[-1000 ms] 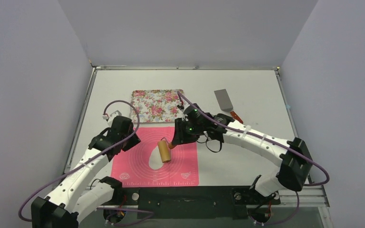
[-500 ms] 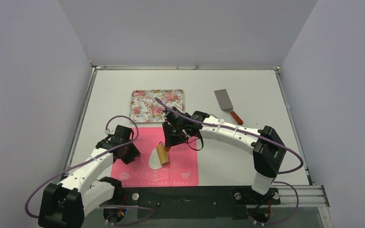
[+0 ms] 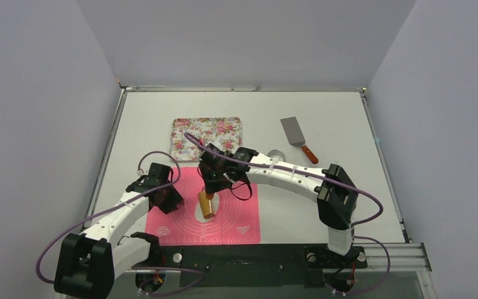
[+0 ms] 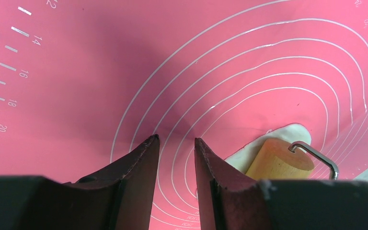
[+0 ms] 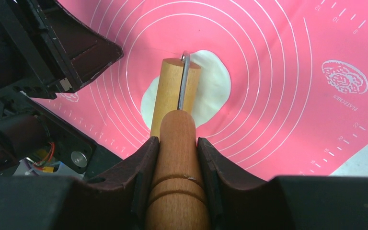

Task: Roll out the dumpling wrappers from the dough
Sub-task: Flatten out the dough on the work surface.

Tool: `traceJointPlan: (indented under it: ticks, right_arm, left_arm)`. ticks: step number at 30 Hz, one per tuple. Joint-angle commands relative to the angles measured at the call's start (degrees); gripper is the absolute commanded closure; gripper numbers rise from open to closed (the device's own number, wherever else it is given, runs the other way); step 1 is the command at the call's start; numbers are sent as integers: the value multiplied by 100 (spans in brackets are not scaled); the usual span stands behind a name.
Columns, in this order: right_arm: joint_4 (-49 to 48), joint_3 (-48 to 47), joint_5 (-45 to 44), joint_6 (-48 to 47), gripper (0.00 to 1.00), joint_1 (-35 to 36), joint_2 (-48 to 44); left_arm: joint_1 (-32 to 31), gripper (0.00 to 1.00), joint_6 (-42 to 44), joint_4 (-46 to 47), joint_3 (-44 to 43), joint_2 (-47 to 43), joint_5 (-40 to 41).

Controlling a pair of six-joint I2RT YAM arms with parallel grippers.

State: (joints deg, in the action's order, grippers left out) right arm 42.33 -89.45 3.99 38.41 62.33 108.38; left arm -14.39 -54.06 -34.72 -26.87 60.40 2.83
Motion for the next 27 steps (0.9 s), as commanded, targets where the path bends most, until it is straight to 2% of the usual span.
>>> traceJointPlan:
  ticks: [1,6,20,24,27]
  right_arm:
    - [1137,852,-699,-401,100,250,1002]
    - [985,1137,-907,-441,100,369,1298]
    - [46,1432,-446,-337,100,394,1935]
    - [-55,1268,-451,-314,100,312,1754]
    - [-81,1015,-221,-305,100,133,1120]
  left_arm:
    - [48,69,27,279,92,14,111]
    - [154,69,25,286,187,47,82]
    - [478,72,85,193,286,95,-153]
    - [567,73,110,110,272,47,-105]
    - [600,73,132,41,277,-50,-88]
